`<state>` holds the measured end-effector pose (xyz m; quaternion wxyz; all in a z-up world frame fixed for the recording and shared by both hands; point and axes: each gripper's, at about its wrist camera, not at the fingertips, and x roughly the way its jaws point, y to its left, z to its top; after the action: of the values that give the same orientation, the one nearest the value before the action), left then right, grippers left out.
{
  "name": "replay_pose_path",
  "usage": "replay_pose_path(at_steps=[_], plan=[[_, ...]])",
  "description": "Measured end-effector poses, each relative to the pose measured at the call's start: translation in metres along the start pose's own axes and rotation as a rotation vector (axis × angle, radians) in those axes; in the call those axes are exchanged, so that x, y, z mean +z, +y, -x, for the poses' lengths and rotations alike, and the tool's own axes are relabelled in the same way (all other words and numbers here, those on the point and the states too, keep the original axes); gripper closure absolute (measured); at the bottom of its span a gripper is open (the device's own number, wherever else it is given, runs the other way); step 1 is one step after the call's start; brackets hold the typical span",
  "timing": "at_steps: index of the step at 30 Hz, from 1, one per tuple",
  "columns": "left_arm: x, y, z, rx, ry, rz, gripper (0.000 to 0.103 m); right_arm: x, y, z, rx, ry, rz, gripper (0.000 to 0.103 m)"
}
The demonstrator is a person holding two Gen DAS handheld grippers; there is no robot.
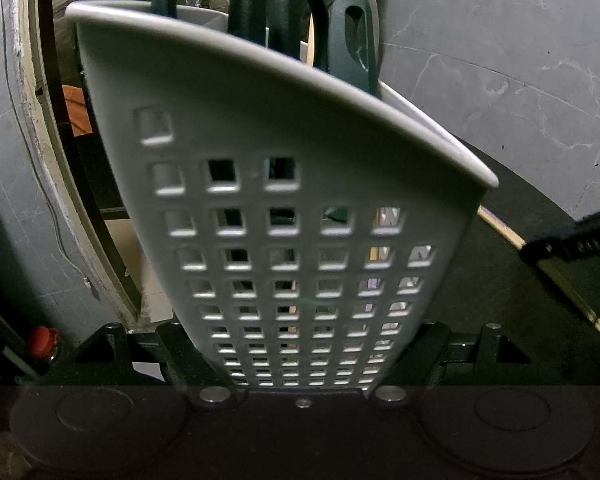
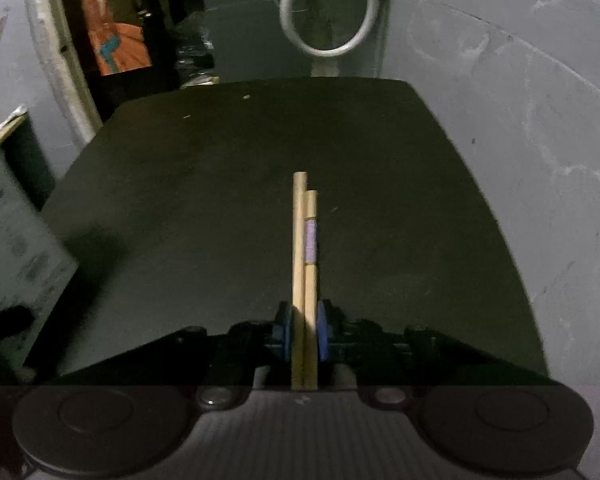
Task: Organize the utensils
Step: 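Lower the right gripper to the second chopstick and grasp both together, then open and re-close the right gripper to align the two chopsticks on the table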
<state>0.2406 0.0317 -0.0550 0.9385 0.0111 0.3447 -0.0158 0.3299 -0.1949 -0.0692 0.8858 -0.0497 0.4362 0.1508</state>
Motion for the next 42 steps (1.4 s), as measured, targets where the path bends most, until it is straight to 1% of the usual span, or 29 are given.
replay_pose_path(at_steps=[3, 7, 10, 13, 15, 17, 18, 19, 23, 26, 30, 32, 34, 36, 38, 42], plan=[[0.000, 0.001, 0.001, -0.002, -0.001, 0.000, 0.024, -0.014, 0.008, 0.009, 0.029, 0.004, 0.045, 0.089], [-0.003, 0.003, 0.003, -0.004, -0.001, 0.002, 0.024, -0.035, 0.016, 0.026, 0.071, 0.033, 0.099, 0.088], [-0.004, 0.003, 0.003, -0.004, 0.000, 0.002, 0.024, -0.049, 0.022, 0.037, 0.106, 0.036, 0.163, 0.088], [-0.005, 0.003, 0.004, -0.002, 0.001, 0.000, 0.024, -0.051, 0.027, 0.040, 0.128, 0.028, 0.223, 0.088], [-0.005, 0.003, 0.004, -0.001, 0.001, -0.001, 0.024, -0.049, 0.027, 0.039, 0.141, 0.035, 0.231, 0.088], [-0.005, 0.003, 0.004, -0.002, 0.001, 0.001, 0.024, -0.044, 0.025, 0.039, 0.140, 0.037, 0.217, 0.079], [-0.004, 0.002, 0.004, -0.002, 0.001, 0.000, 0.024, -0.043, 0.023, 0.041, 0.142, 0.029, 0.205, 0.071], [-0.003, 0.002, 0.004, -0.002, 0.001, 0.001, 0.024, -0.042, 0.022, 0.043, 0.142, 0.020, 0.195, 0.067], [-0.003, 0.001, 0.003, -0.001, 0.001, 0.002, 0.024, -0.042, 0.014, 0.053, 0.114, -0.014, 0.137, 0.066], [-0.003, 0.001, 0.003, -0.002, 0.001, 0.001, 0.024, -0.043, 0.008, 0.052, 0.089, -0.010, 0.114, 0.068], [-0.003, 0.003, 0.001, 0.001, 0.006, 0.005, 0.024, -0.046, 0.006, 0.047, 0.098, 0.013, 0.113, 0.071], [-0.002, 0.003, 0.001, 0.001, 0.006, 0.005, 0.024, -0.047, 0.008, 0.046, 0.108, 0.015, 0.113, 0.076], [-0.002, 0.003, 0.001, 0.001, 0.005, 0.005, 0.024, -0.047, 0.008, 0.045, 0.115, 0.009, 0.117, 0.087], [-0.002, 0.003, 0.001, 0.000, 0.005, 0.003, 0.024, -0.046, 0.010, 0.042, 0.120, 0.014, 0.118, 0.094], [-0.002, 0.002, 0.002, 0.000, 0.005, 0.002, 0.024, -0.045, 0.011, 0.038, 0.122, 0.024, 0.121, 0.095], [-0.003, 0.003, 0.002, 0.003, 0.006, 0.006, 0.024, -0.043, 0.013, 0.035, 0.126, 0.016, 0.117, 0.096]])
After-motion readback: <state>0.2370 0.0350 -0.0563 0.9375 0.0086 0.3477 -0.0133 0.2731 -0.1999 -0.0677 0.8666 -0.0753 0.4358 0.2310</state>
